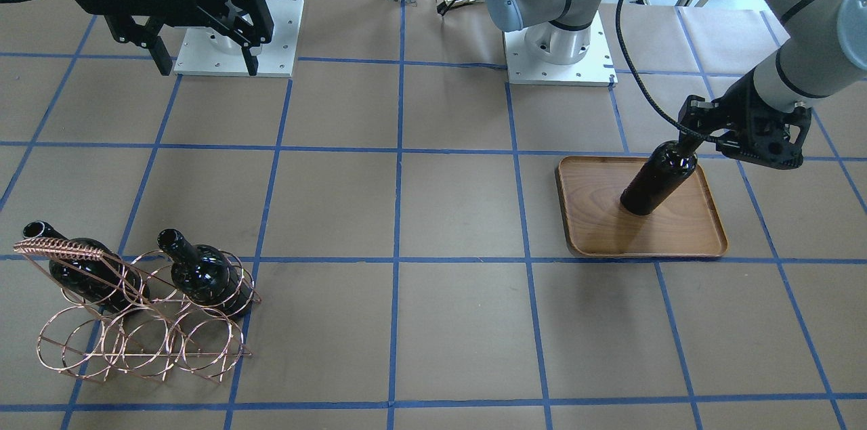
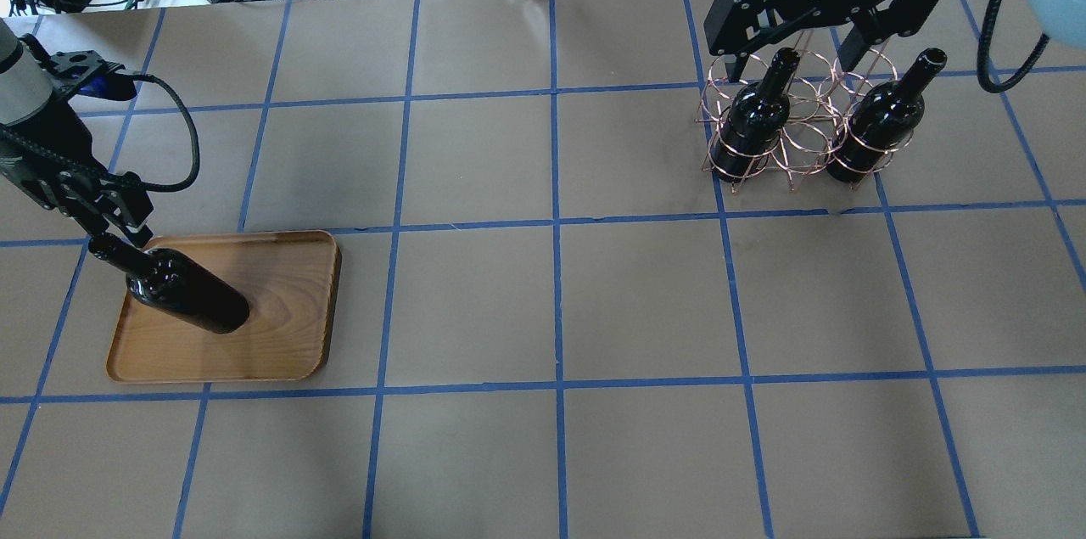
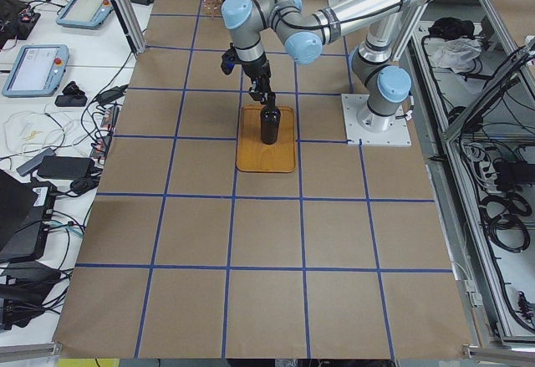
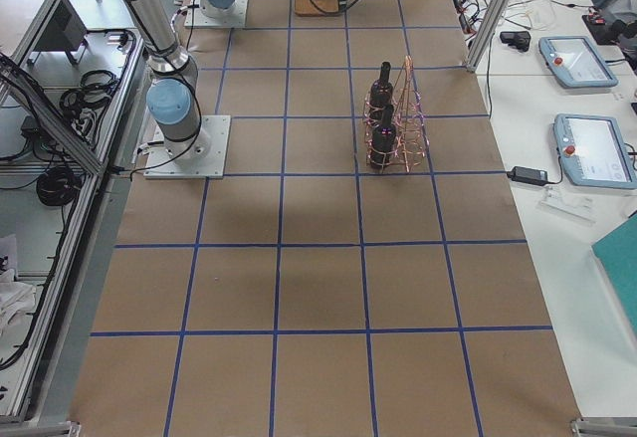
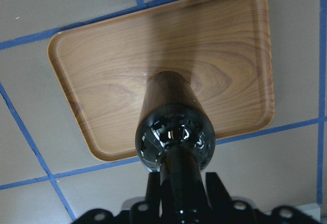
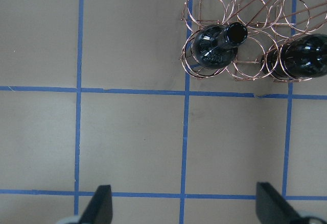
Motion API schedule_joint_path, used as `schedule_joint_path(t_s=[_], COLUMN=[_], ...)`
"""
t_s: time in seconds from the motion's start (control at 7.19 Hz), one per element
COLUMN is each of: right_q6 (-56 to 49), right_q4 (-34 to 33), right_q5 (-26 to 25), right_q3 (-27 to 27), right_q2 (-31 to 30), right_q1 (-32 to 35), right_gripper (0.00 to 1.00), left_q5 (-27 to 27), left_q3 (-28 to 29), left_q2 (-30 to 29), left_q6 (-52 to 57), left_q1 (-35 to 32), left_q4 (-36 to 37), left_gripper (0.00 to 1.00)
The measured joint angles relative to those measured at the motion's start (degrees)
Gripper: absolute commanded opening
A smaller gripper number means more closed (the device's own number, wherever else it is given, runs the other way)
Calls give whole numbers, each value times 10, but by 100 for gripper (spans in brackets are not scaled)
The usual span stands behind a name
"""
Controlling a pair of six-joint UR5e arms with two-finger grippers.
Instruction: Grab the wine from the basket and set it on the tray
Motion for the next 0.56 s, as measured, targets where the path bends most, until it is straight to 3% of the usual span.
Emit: schedule_joint_path(t_s=[0.56], right_q6=[0], right_q4=[0], right_q5=[1], right_q3=[1], right_q2=[0], right_q1=[1], right_gripper=[100], left_q5=[-17], left_q3=[67], left_q2=[51], left_q6=[-73], left_q1=[-17], left_q4=[-57], left_gripper=[100])
